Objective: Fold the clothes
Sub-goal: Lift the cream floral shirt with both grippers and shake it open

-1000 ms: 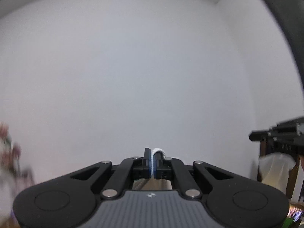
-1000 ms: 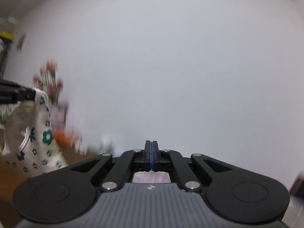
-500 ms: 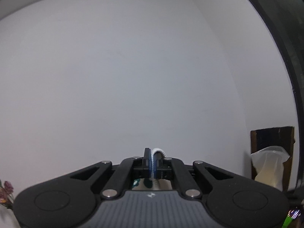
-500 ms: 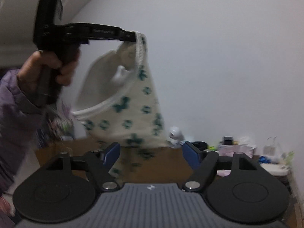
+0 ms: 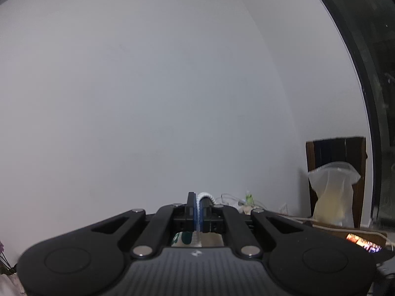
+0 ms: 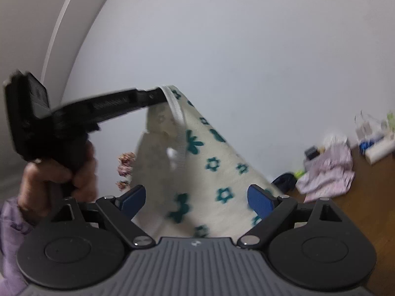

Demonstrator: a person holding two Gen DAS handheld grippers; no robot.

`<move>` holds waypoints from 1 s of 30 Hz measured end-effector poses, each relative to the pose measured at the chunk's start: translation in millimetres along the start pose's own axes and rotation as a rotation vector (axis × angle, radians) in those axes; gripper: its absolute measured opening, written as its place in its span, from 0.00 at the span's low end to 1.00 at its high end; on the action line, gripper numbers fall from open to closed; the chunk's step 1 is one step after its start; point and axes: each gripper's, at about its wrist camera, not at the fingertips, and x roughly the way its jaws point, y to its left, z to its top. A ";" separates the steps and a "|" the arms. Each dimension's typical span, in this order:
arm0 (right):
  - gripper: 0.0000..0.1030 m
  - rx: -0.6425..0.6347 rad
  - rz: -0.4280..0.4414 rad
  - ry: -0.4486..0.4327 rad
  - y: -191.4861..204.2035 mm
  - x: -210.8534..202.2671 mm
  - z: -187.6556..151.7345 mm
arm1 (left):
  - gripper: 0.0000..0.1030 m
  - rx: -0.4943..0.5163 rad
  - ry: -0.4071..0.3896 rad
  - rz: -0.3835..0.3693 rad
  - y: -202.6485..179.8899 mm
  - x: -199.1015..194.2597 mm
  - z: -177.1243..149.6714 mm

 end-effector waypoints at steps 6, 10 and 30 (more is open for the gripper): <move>0.79 -0.043 -0.163 0.037 2.1 5.0 -6.1 | 0.01 0.022 0.018 -0.017 -22.5 16.0 -9.6; 0.24 -0.103 -0.268 0.095 -3.9 22.6 -22.4 | 0.01 0.044 0.025 -0.004 -32.1 16.5 -21.2; 0.02 -0.912 -0.373 -0.087 133.8 -38.7 187.6 | 0.01 0.013 -0.362 0.124 28.2 -113.7 78.0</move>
